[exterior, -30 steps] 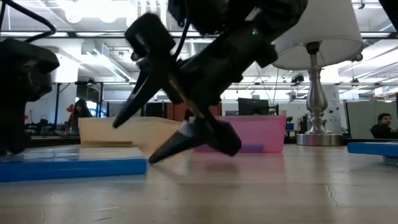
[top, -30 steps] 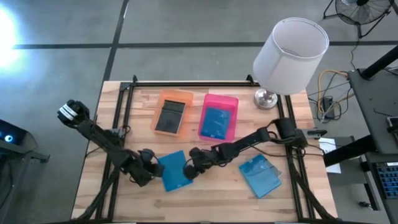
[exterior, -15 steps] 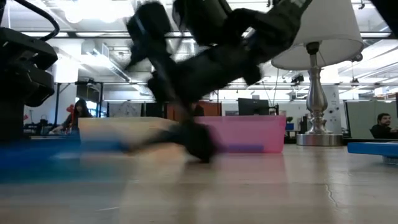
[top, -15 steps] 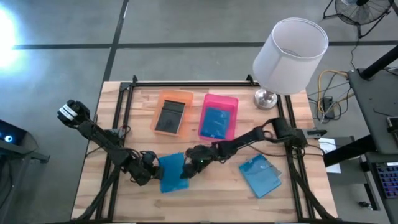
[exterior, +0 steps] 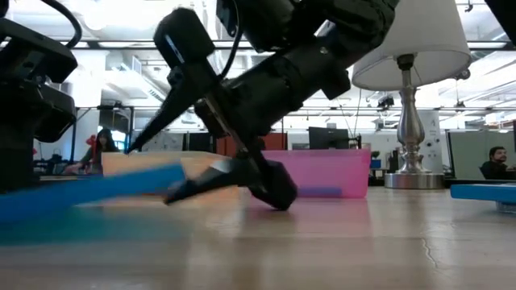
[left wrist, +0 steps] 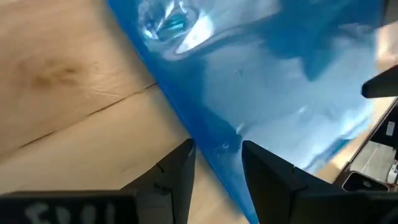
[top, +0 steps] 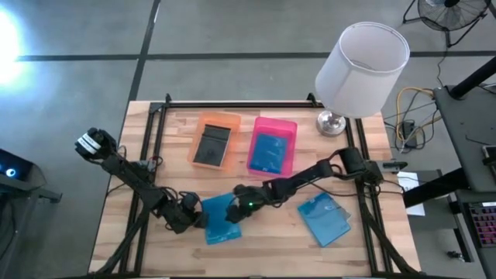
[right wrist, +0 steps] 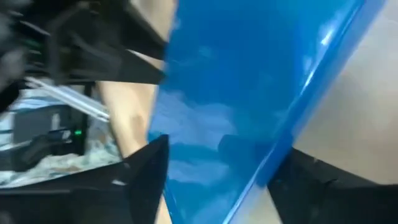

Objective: Pick & place jewel cases by type
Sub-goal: Put the left blue CD case into the pink bin

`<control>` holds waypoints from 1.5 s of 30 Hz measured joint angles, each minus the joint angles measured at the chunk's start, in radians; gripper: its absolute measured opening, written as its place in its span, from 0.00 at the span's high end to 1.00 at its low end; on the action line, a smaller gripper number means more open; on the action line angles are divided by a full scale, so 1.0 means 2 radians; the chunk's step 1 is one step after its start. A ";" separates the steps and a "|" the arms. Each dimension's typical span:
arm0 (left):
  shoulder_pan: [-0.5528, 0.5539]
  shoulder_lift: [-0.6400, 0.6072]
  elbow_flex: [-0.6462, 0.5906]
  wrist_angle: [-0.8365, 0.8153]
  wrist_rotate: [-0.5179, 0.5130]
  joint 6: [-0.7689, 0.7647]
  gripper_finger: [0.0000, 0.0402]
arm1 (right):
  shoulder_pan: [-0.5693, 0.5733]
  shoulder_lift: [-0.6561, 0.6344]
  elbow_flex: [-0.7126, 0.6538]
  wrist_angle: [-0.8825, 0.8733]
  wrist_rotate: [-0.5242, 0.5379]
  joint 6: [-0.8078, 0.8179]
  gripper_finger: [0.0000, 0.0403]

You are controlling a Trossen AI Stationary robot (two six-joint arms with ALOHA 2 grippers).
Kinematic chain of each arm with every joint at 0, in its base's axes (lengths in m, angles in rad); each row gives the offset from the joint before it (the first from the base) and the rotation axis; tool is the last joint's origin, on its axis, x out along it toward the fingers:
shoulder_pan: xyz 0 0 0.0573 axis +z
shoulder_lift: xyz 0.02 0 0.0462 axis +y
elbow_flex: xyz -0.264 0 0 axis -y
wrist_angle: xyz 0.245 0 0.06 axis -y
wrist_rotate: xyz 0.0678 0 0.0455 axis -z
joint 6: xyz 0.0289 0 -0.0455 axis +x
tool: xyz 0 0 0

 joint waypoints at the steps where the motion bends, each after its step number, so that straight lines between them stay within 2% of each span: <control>1: 0.000 -0.001 0.000 0.000 -0.003 0.003 0.70 | 0.000 0.000 0.000 0.011 0.000 -0.003 0.47; 7: -0.001 -0.004 0.000 0.005 -0.029 0.005 0.70 | 0.002 0.000 0.000 0.015 -0.004 -0.004 0.80; 10: -0.001 -0.018 0.003 0.008 -0.053 0.012 0.70 | 0.010 -0.015 -0.007 0.016 0.013 0.022 0.93; 13: -0.001 -0.052 0.008 -0.001 -0.114 0.056 0.70 | 0.022 -0.053 -0.024 -0.022 0.070 0.051 0.95; 16: 0.000 -0.106 0.017 0.002 -0.161 0.136 0.70 | 0.040 -0.118 -0.046 -0.108 0.143 0.064 0.94; 21: 0.011 -0.198 0.010 -0.002 -0.182 0.250 0.70 | 0.061 -0.254 -0.095 -0.226 0.248 0.113 0.94; 26: 0.031 -0.266 -0.012 -0.007 -0.180 0.269 0.70 | 0.041 -0.407 -0.152 -0.379 0.325 0.194 0.94; 29: 0.043 -0.289 -0.027 -0.004 -0.180 0.269 0.70 | -0.017 -0.469 -0.204 -0.414 0.289 0.179 0.94; 32: 0.050 -0.301 -0.043 -0.005 -0.171 0.266 0.70 | -0.091 -0.501 -0.250 -0.377 0.249 0.132 0.93; 36: 0.051 -0.306 -0.057 0.007 -0.159 0.249 0.70 | -0.178 -0.509 -0.288 -0.298 0.201 0.082 0.93; 39: 0.051 -0.304 -0.065 0.018 -0.159 0.241 0.70 | -0.227 -0.483 -0.296 -0.246 0.120 0.042 0.93; 45: 0.052 -0.303 -0.067 0.023 -0.160 0.241 0.70 | -0.256 -0.392 -0.277 -0.218 0.057 0.014 0.91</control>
